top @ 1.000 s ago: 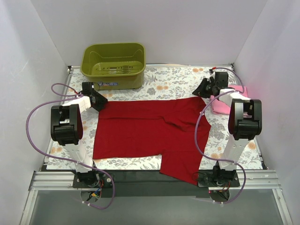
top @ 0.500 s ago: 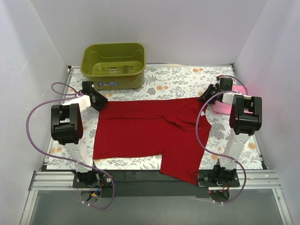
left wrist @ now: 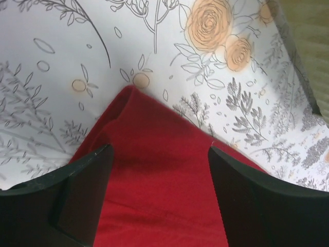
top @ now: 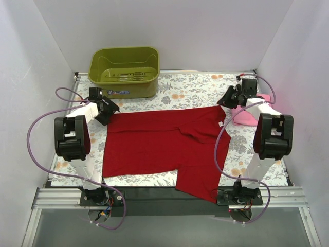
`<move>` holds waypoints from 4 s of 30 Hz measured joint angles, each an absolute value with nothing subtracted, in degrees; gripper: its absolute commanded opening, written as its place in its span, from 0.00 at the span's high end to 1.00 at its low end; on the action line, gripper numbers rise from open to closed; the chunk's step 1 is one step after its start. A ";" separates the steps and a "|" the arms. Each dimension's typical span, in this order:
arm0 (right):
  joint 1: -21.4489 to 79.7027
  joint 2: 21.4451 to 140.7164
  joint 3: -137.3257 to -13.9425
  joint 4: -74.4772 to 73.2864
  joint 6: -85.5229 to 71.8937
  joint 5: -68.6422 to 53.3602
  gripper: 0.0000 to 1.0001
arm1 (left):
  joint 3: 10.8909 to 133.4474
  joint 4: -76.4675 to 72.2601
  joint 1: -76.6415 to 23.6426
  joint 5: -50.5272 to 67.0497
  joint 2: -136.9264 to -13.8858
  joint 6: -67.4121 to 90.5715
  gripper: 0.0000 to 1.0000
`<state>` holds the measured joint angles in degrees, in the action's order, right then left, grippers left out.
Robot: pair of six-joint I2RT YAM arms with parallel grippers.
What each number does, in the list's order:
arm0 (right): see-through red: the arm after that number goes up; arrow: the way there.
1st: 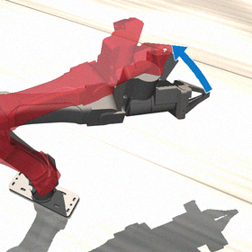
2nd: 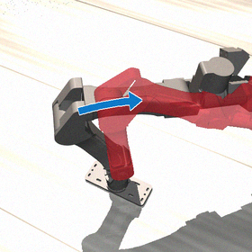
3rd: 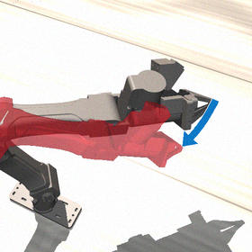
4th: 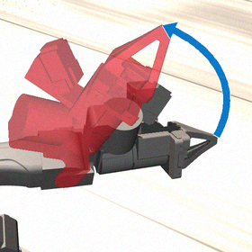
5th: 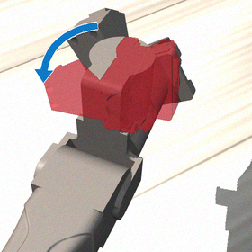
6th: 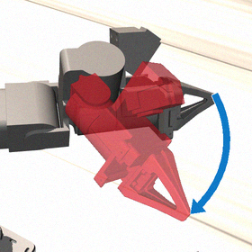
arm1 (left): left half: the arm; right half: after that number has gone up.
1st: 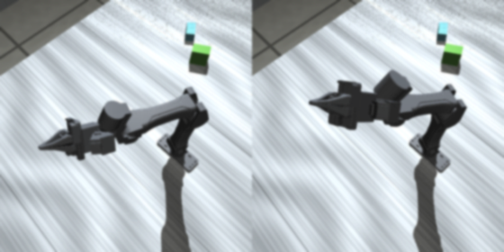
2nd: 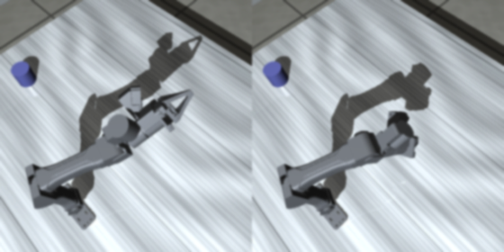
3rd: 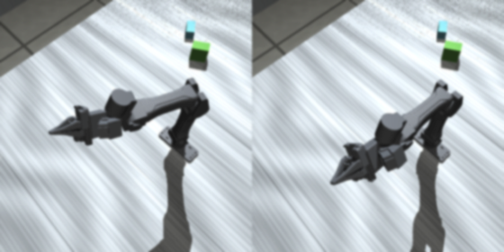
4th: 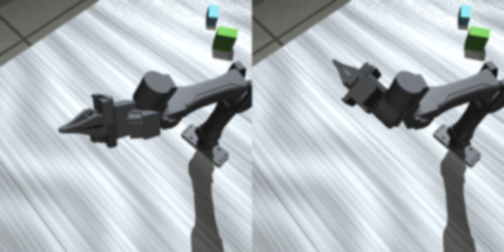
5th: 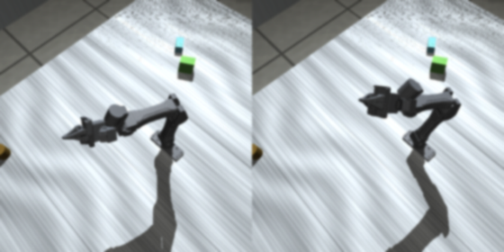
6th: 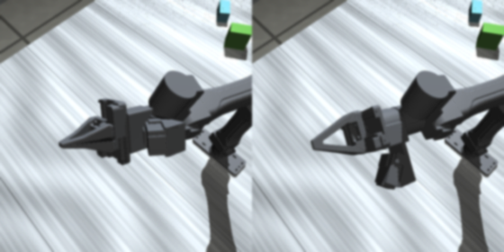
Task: Fold and stack the t-shirts
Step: Fold the tshirt
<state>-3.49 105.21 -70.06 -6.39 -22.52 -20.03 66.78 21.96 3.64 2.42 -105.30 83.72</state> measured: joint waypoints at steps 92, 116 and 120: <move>37.89 99.94 -66.76 -23.92 -0.62 15.46 0.99 | 37.15 25.19 -8.86 -2.96 -66.04 68.36 0.21; 37.89 102.13 -65.89 -24.43 -1.19 8.64 0.63 | 37.15 25.17 -8.86 -2.11 -67.16 68.34 0.21; 37.93 102.15 -64.97 -23.86 -1.61 7.90 0.63 | 37.15 25.10 -8.86 -2.09 -67.22 68.34 0.21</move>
